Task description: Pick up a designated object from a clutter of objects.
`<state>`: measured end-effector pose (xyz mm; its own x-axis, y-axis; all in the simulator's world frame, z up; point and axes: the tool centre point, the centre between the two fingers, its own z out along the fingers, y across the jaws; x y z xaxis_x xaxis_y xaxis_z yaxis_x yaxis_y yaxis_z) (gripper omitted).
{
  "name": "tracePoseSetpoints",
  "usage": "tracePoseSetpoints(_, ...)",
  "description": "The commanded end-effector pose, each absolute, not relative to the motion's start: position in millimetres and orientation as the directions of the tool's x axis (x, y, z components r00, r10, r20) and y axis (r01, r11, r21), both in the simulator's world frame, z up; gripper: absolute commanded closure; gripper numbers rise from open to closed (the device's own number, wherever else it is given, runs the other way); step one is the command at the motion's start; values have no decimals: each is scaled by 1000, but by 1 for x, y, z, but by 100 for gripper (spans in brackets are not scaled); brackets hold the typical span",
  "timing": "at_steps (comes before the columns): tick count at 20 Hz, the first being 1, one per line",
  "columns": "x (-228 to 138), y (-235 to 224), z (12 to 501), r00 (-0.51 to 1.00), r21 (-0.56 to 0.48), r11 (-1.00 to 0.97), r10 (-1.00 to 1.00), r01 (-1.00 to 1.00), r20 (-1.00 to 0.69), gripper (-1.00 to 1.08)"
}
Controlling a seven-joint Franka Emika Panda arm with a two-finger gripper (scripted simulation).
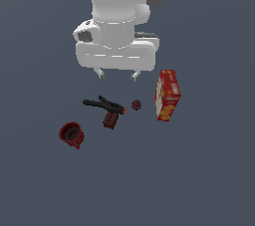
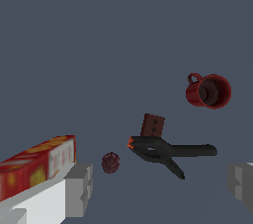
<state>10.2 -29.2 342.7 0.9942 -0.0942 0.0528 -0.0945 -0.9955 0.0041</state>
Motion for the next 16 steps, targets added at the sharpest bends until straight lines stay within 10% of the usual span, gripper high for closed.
tracePoseSetpoints(1,10,-29,343,994,4,-996,-94,-95,53,-92)
tracePoseSetpoints(16,17,-23,352,989,-23,-994,-112,-110,96,-92)
